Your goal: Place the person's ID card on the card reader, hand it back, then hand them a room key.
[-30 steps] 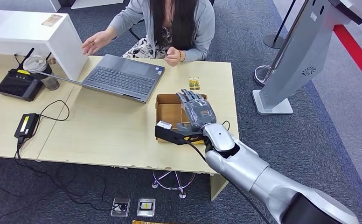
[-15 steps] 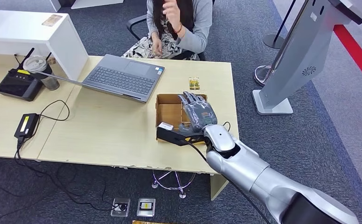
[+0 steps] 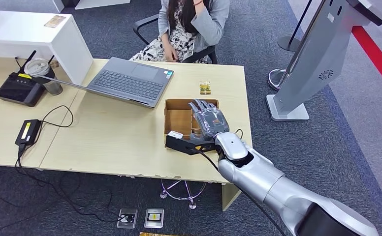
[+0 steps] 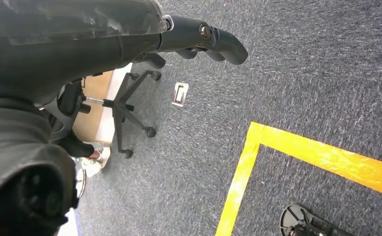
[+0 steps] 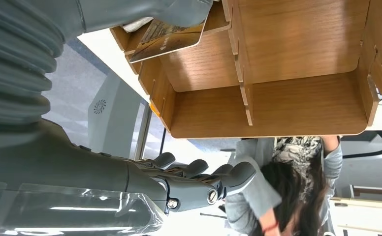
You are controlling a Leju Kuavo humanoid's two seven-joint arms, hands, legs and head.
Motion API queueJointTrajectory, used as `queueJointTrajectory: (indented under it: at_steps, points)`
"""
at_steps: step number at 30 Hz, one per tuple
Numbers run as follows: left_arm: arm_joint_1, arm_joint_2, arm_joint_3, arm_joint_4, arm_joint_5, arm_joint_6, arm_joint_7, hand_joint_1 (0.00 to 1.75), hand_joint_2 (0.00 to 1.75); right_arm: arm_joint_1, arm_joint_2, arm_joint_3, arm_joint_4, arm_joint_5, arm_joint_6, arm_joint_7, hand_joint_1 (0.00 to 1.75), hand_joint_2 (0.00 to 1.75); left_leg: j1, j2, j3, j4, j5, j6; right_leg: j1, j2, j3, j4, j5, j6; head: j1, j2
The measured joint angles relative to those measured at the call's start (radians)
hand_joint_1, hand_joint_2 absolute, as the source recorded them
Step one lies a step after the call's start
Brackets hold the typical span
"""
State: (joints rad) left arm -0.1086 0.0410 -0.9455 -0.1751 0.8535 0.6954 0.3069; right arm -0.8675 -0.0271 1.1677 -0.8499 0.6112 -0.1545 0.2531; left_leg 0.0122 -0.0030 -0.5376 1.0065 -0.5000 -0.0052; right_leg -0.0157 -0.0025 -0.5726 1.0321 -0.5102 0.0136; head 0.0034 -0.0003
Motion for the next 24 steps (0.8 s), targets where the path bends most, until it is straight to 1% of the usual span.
queueJointTrajectory:
  at_steps: [12, 24]
  points:
    - [0.000, -0.005, 0.018, 0.000, -0.012, 0.000, 0.001, 0.00, 0.00, 0.000, -0.005, 0.000, 0.000, 0.015, 0.006, 0.024, 0.00, 1.75, 0.000, 0.000, 0.000, 0.000, 0.000, 0.000, 0.000, 0.000, 0.000, 0.000, 0.000, 0.000, 0.000, 0.000]
    - [-0.004, -0.010, 0.044, 0.017, -0.040, 0.000, 0.008, 0.00, 0.00, 0.007, -0.014, -0.001, 0.001, 0.034, 0.033, 0.046, 0.00, 1.75, 0.000, 0.000, 0.000, 0.000, 0.000, 0.000, 0.000, 0.000, 0.000, 0.000, 0.000, 0.000, 0.000, 0.000]
